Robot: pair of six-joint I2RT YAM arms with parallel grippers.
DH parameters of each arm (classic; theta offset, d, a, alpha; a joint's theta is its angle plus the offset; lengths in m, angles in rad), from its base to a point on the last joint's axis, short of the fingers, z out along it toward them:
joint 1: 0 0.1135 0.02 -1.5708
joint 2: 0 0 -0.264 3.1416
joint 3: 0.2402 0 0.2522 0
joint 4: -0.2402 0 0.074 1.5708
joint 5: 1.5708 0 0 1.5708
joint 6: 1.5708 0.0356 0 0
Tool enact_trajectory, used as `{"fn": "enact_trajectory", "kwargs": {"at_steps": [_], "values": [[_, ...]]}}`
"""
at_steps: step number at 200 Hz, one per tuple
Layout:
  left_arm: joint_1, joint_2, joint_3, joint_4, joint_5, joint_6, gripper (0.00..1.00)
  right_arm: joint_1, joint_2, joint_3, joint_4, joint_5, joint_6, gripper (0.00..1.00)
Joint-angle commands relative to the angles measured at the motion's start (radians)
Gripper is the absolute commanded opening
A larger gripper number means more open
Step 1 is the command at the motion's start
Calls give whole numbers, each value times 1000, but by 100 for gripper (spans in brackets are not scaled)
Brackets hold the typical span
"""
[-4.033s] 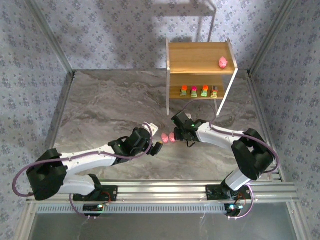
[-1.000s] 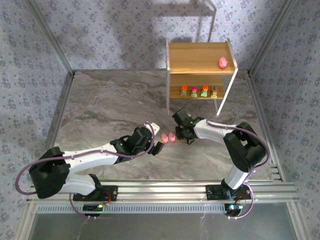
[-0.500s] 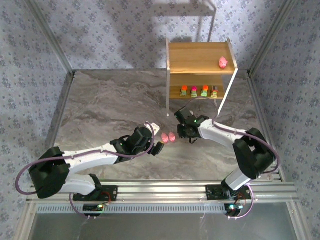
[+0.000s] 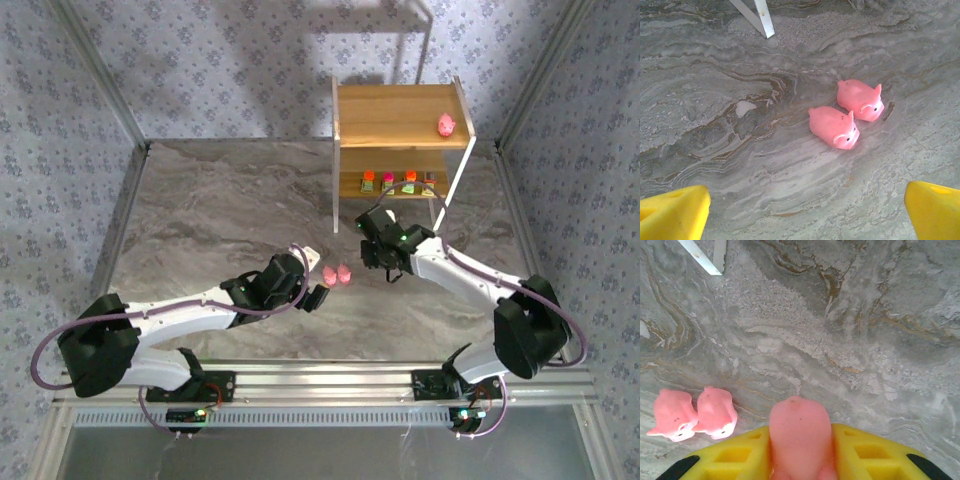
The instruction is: Place and organize the plastic toys onto the shelf
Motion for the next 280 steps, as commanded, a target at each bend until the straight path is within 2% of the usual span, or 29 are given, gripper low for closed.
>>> {"fn": "enact_trajectory", "kwargs": {"at_steps": [1, 108, 136, 280], "values": [[3, -9, 18, 9, 26, 5, 100, -6, -46, 44, -78, 38, -22, 33], [1, -46, -9, 44, 65, 13, 100, -25, -159, 168, -208, 78, -56, 32], [0, -47, -9, 44, 70, 16, 100, -42, -172, 252, -232, 82, -77, 32], [0, -53, -13, 47, 61, 15, 100, -127, -123, 578, -323, 79, -194, 32]]}}
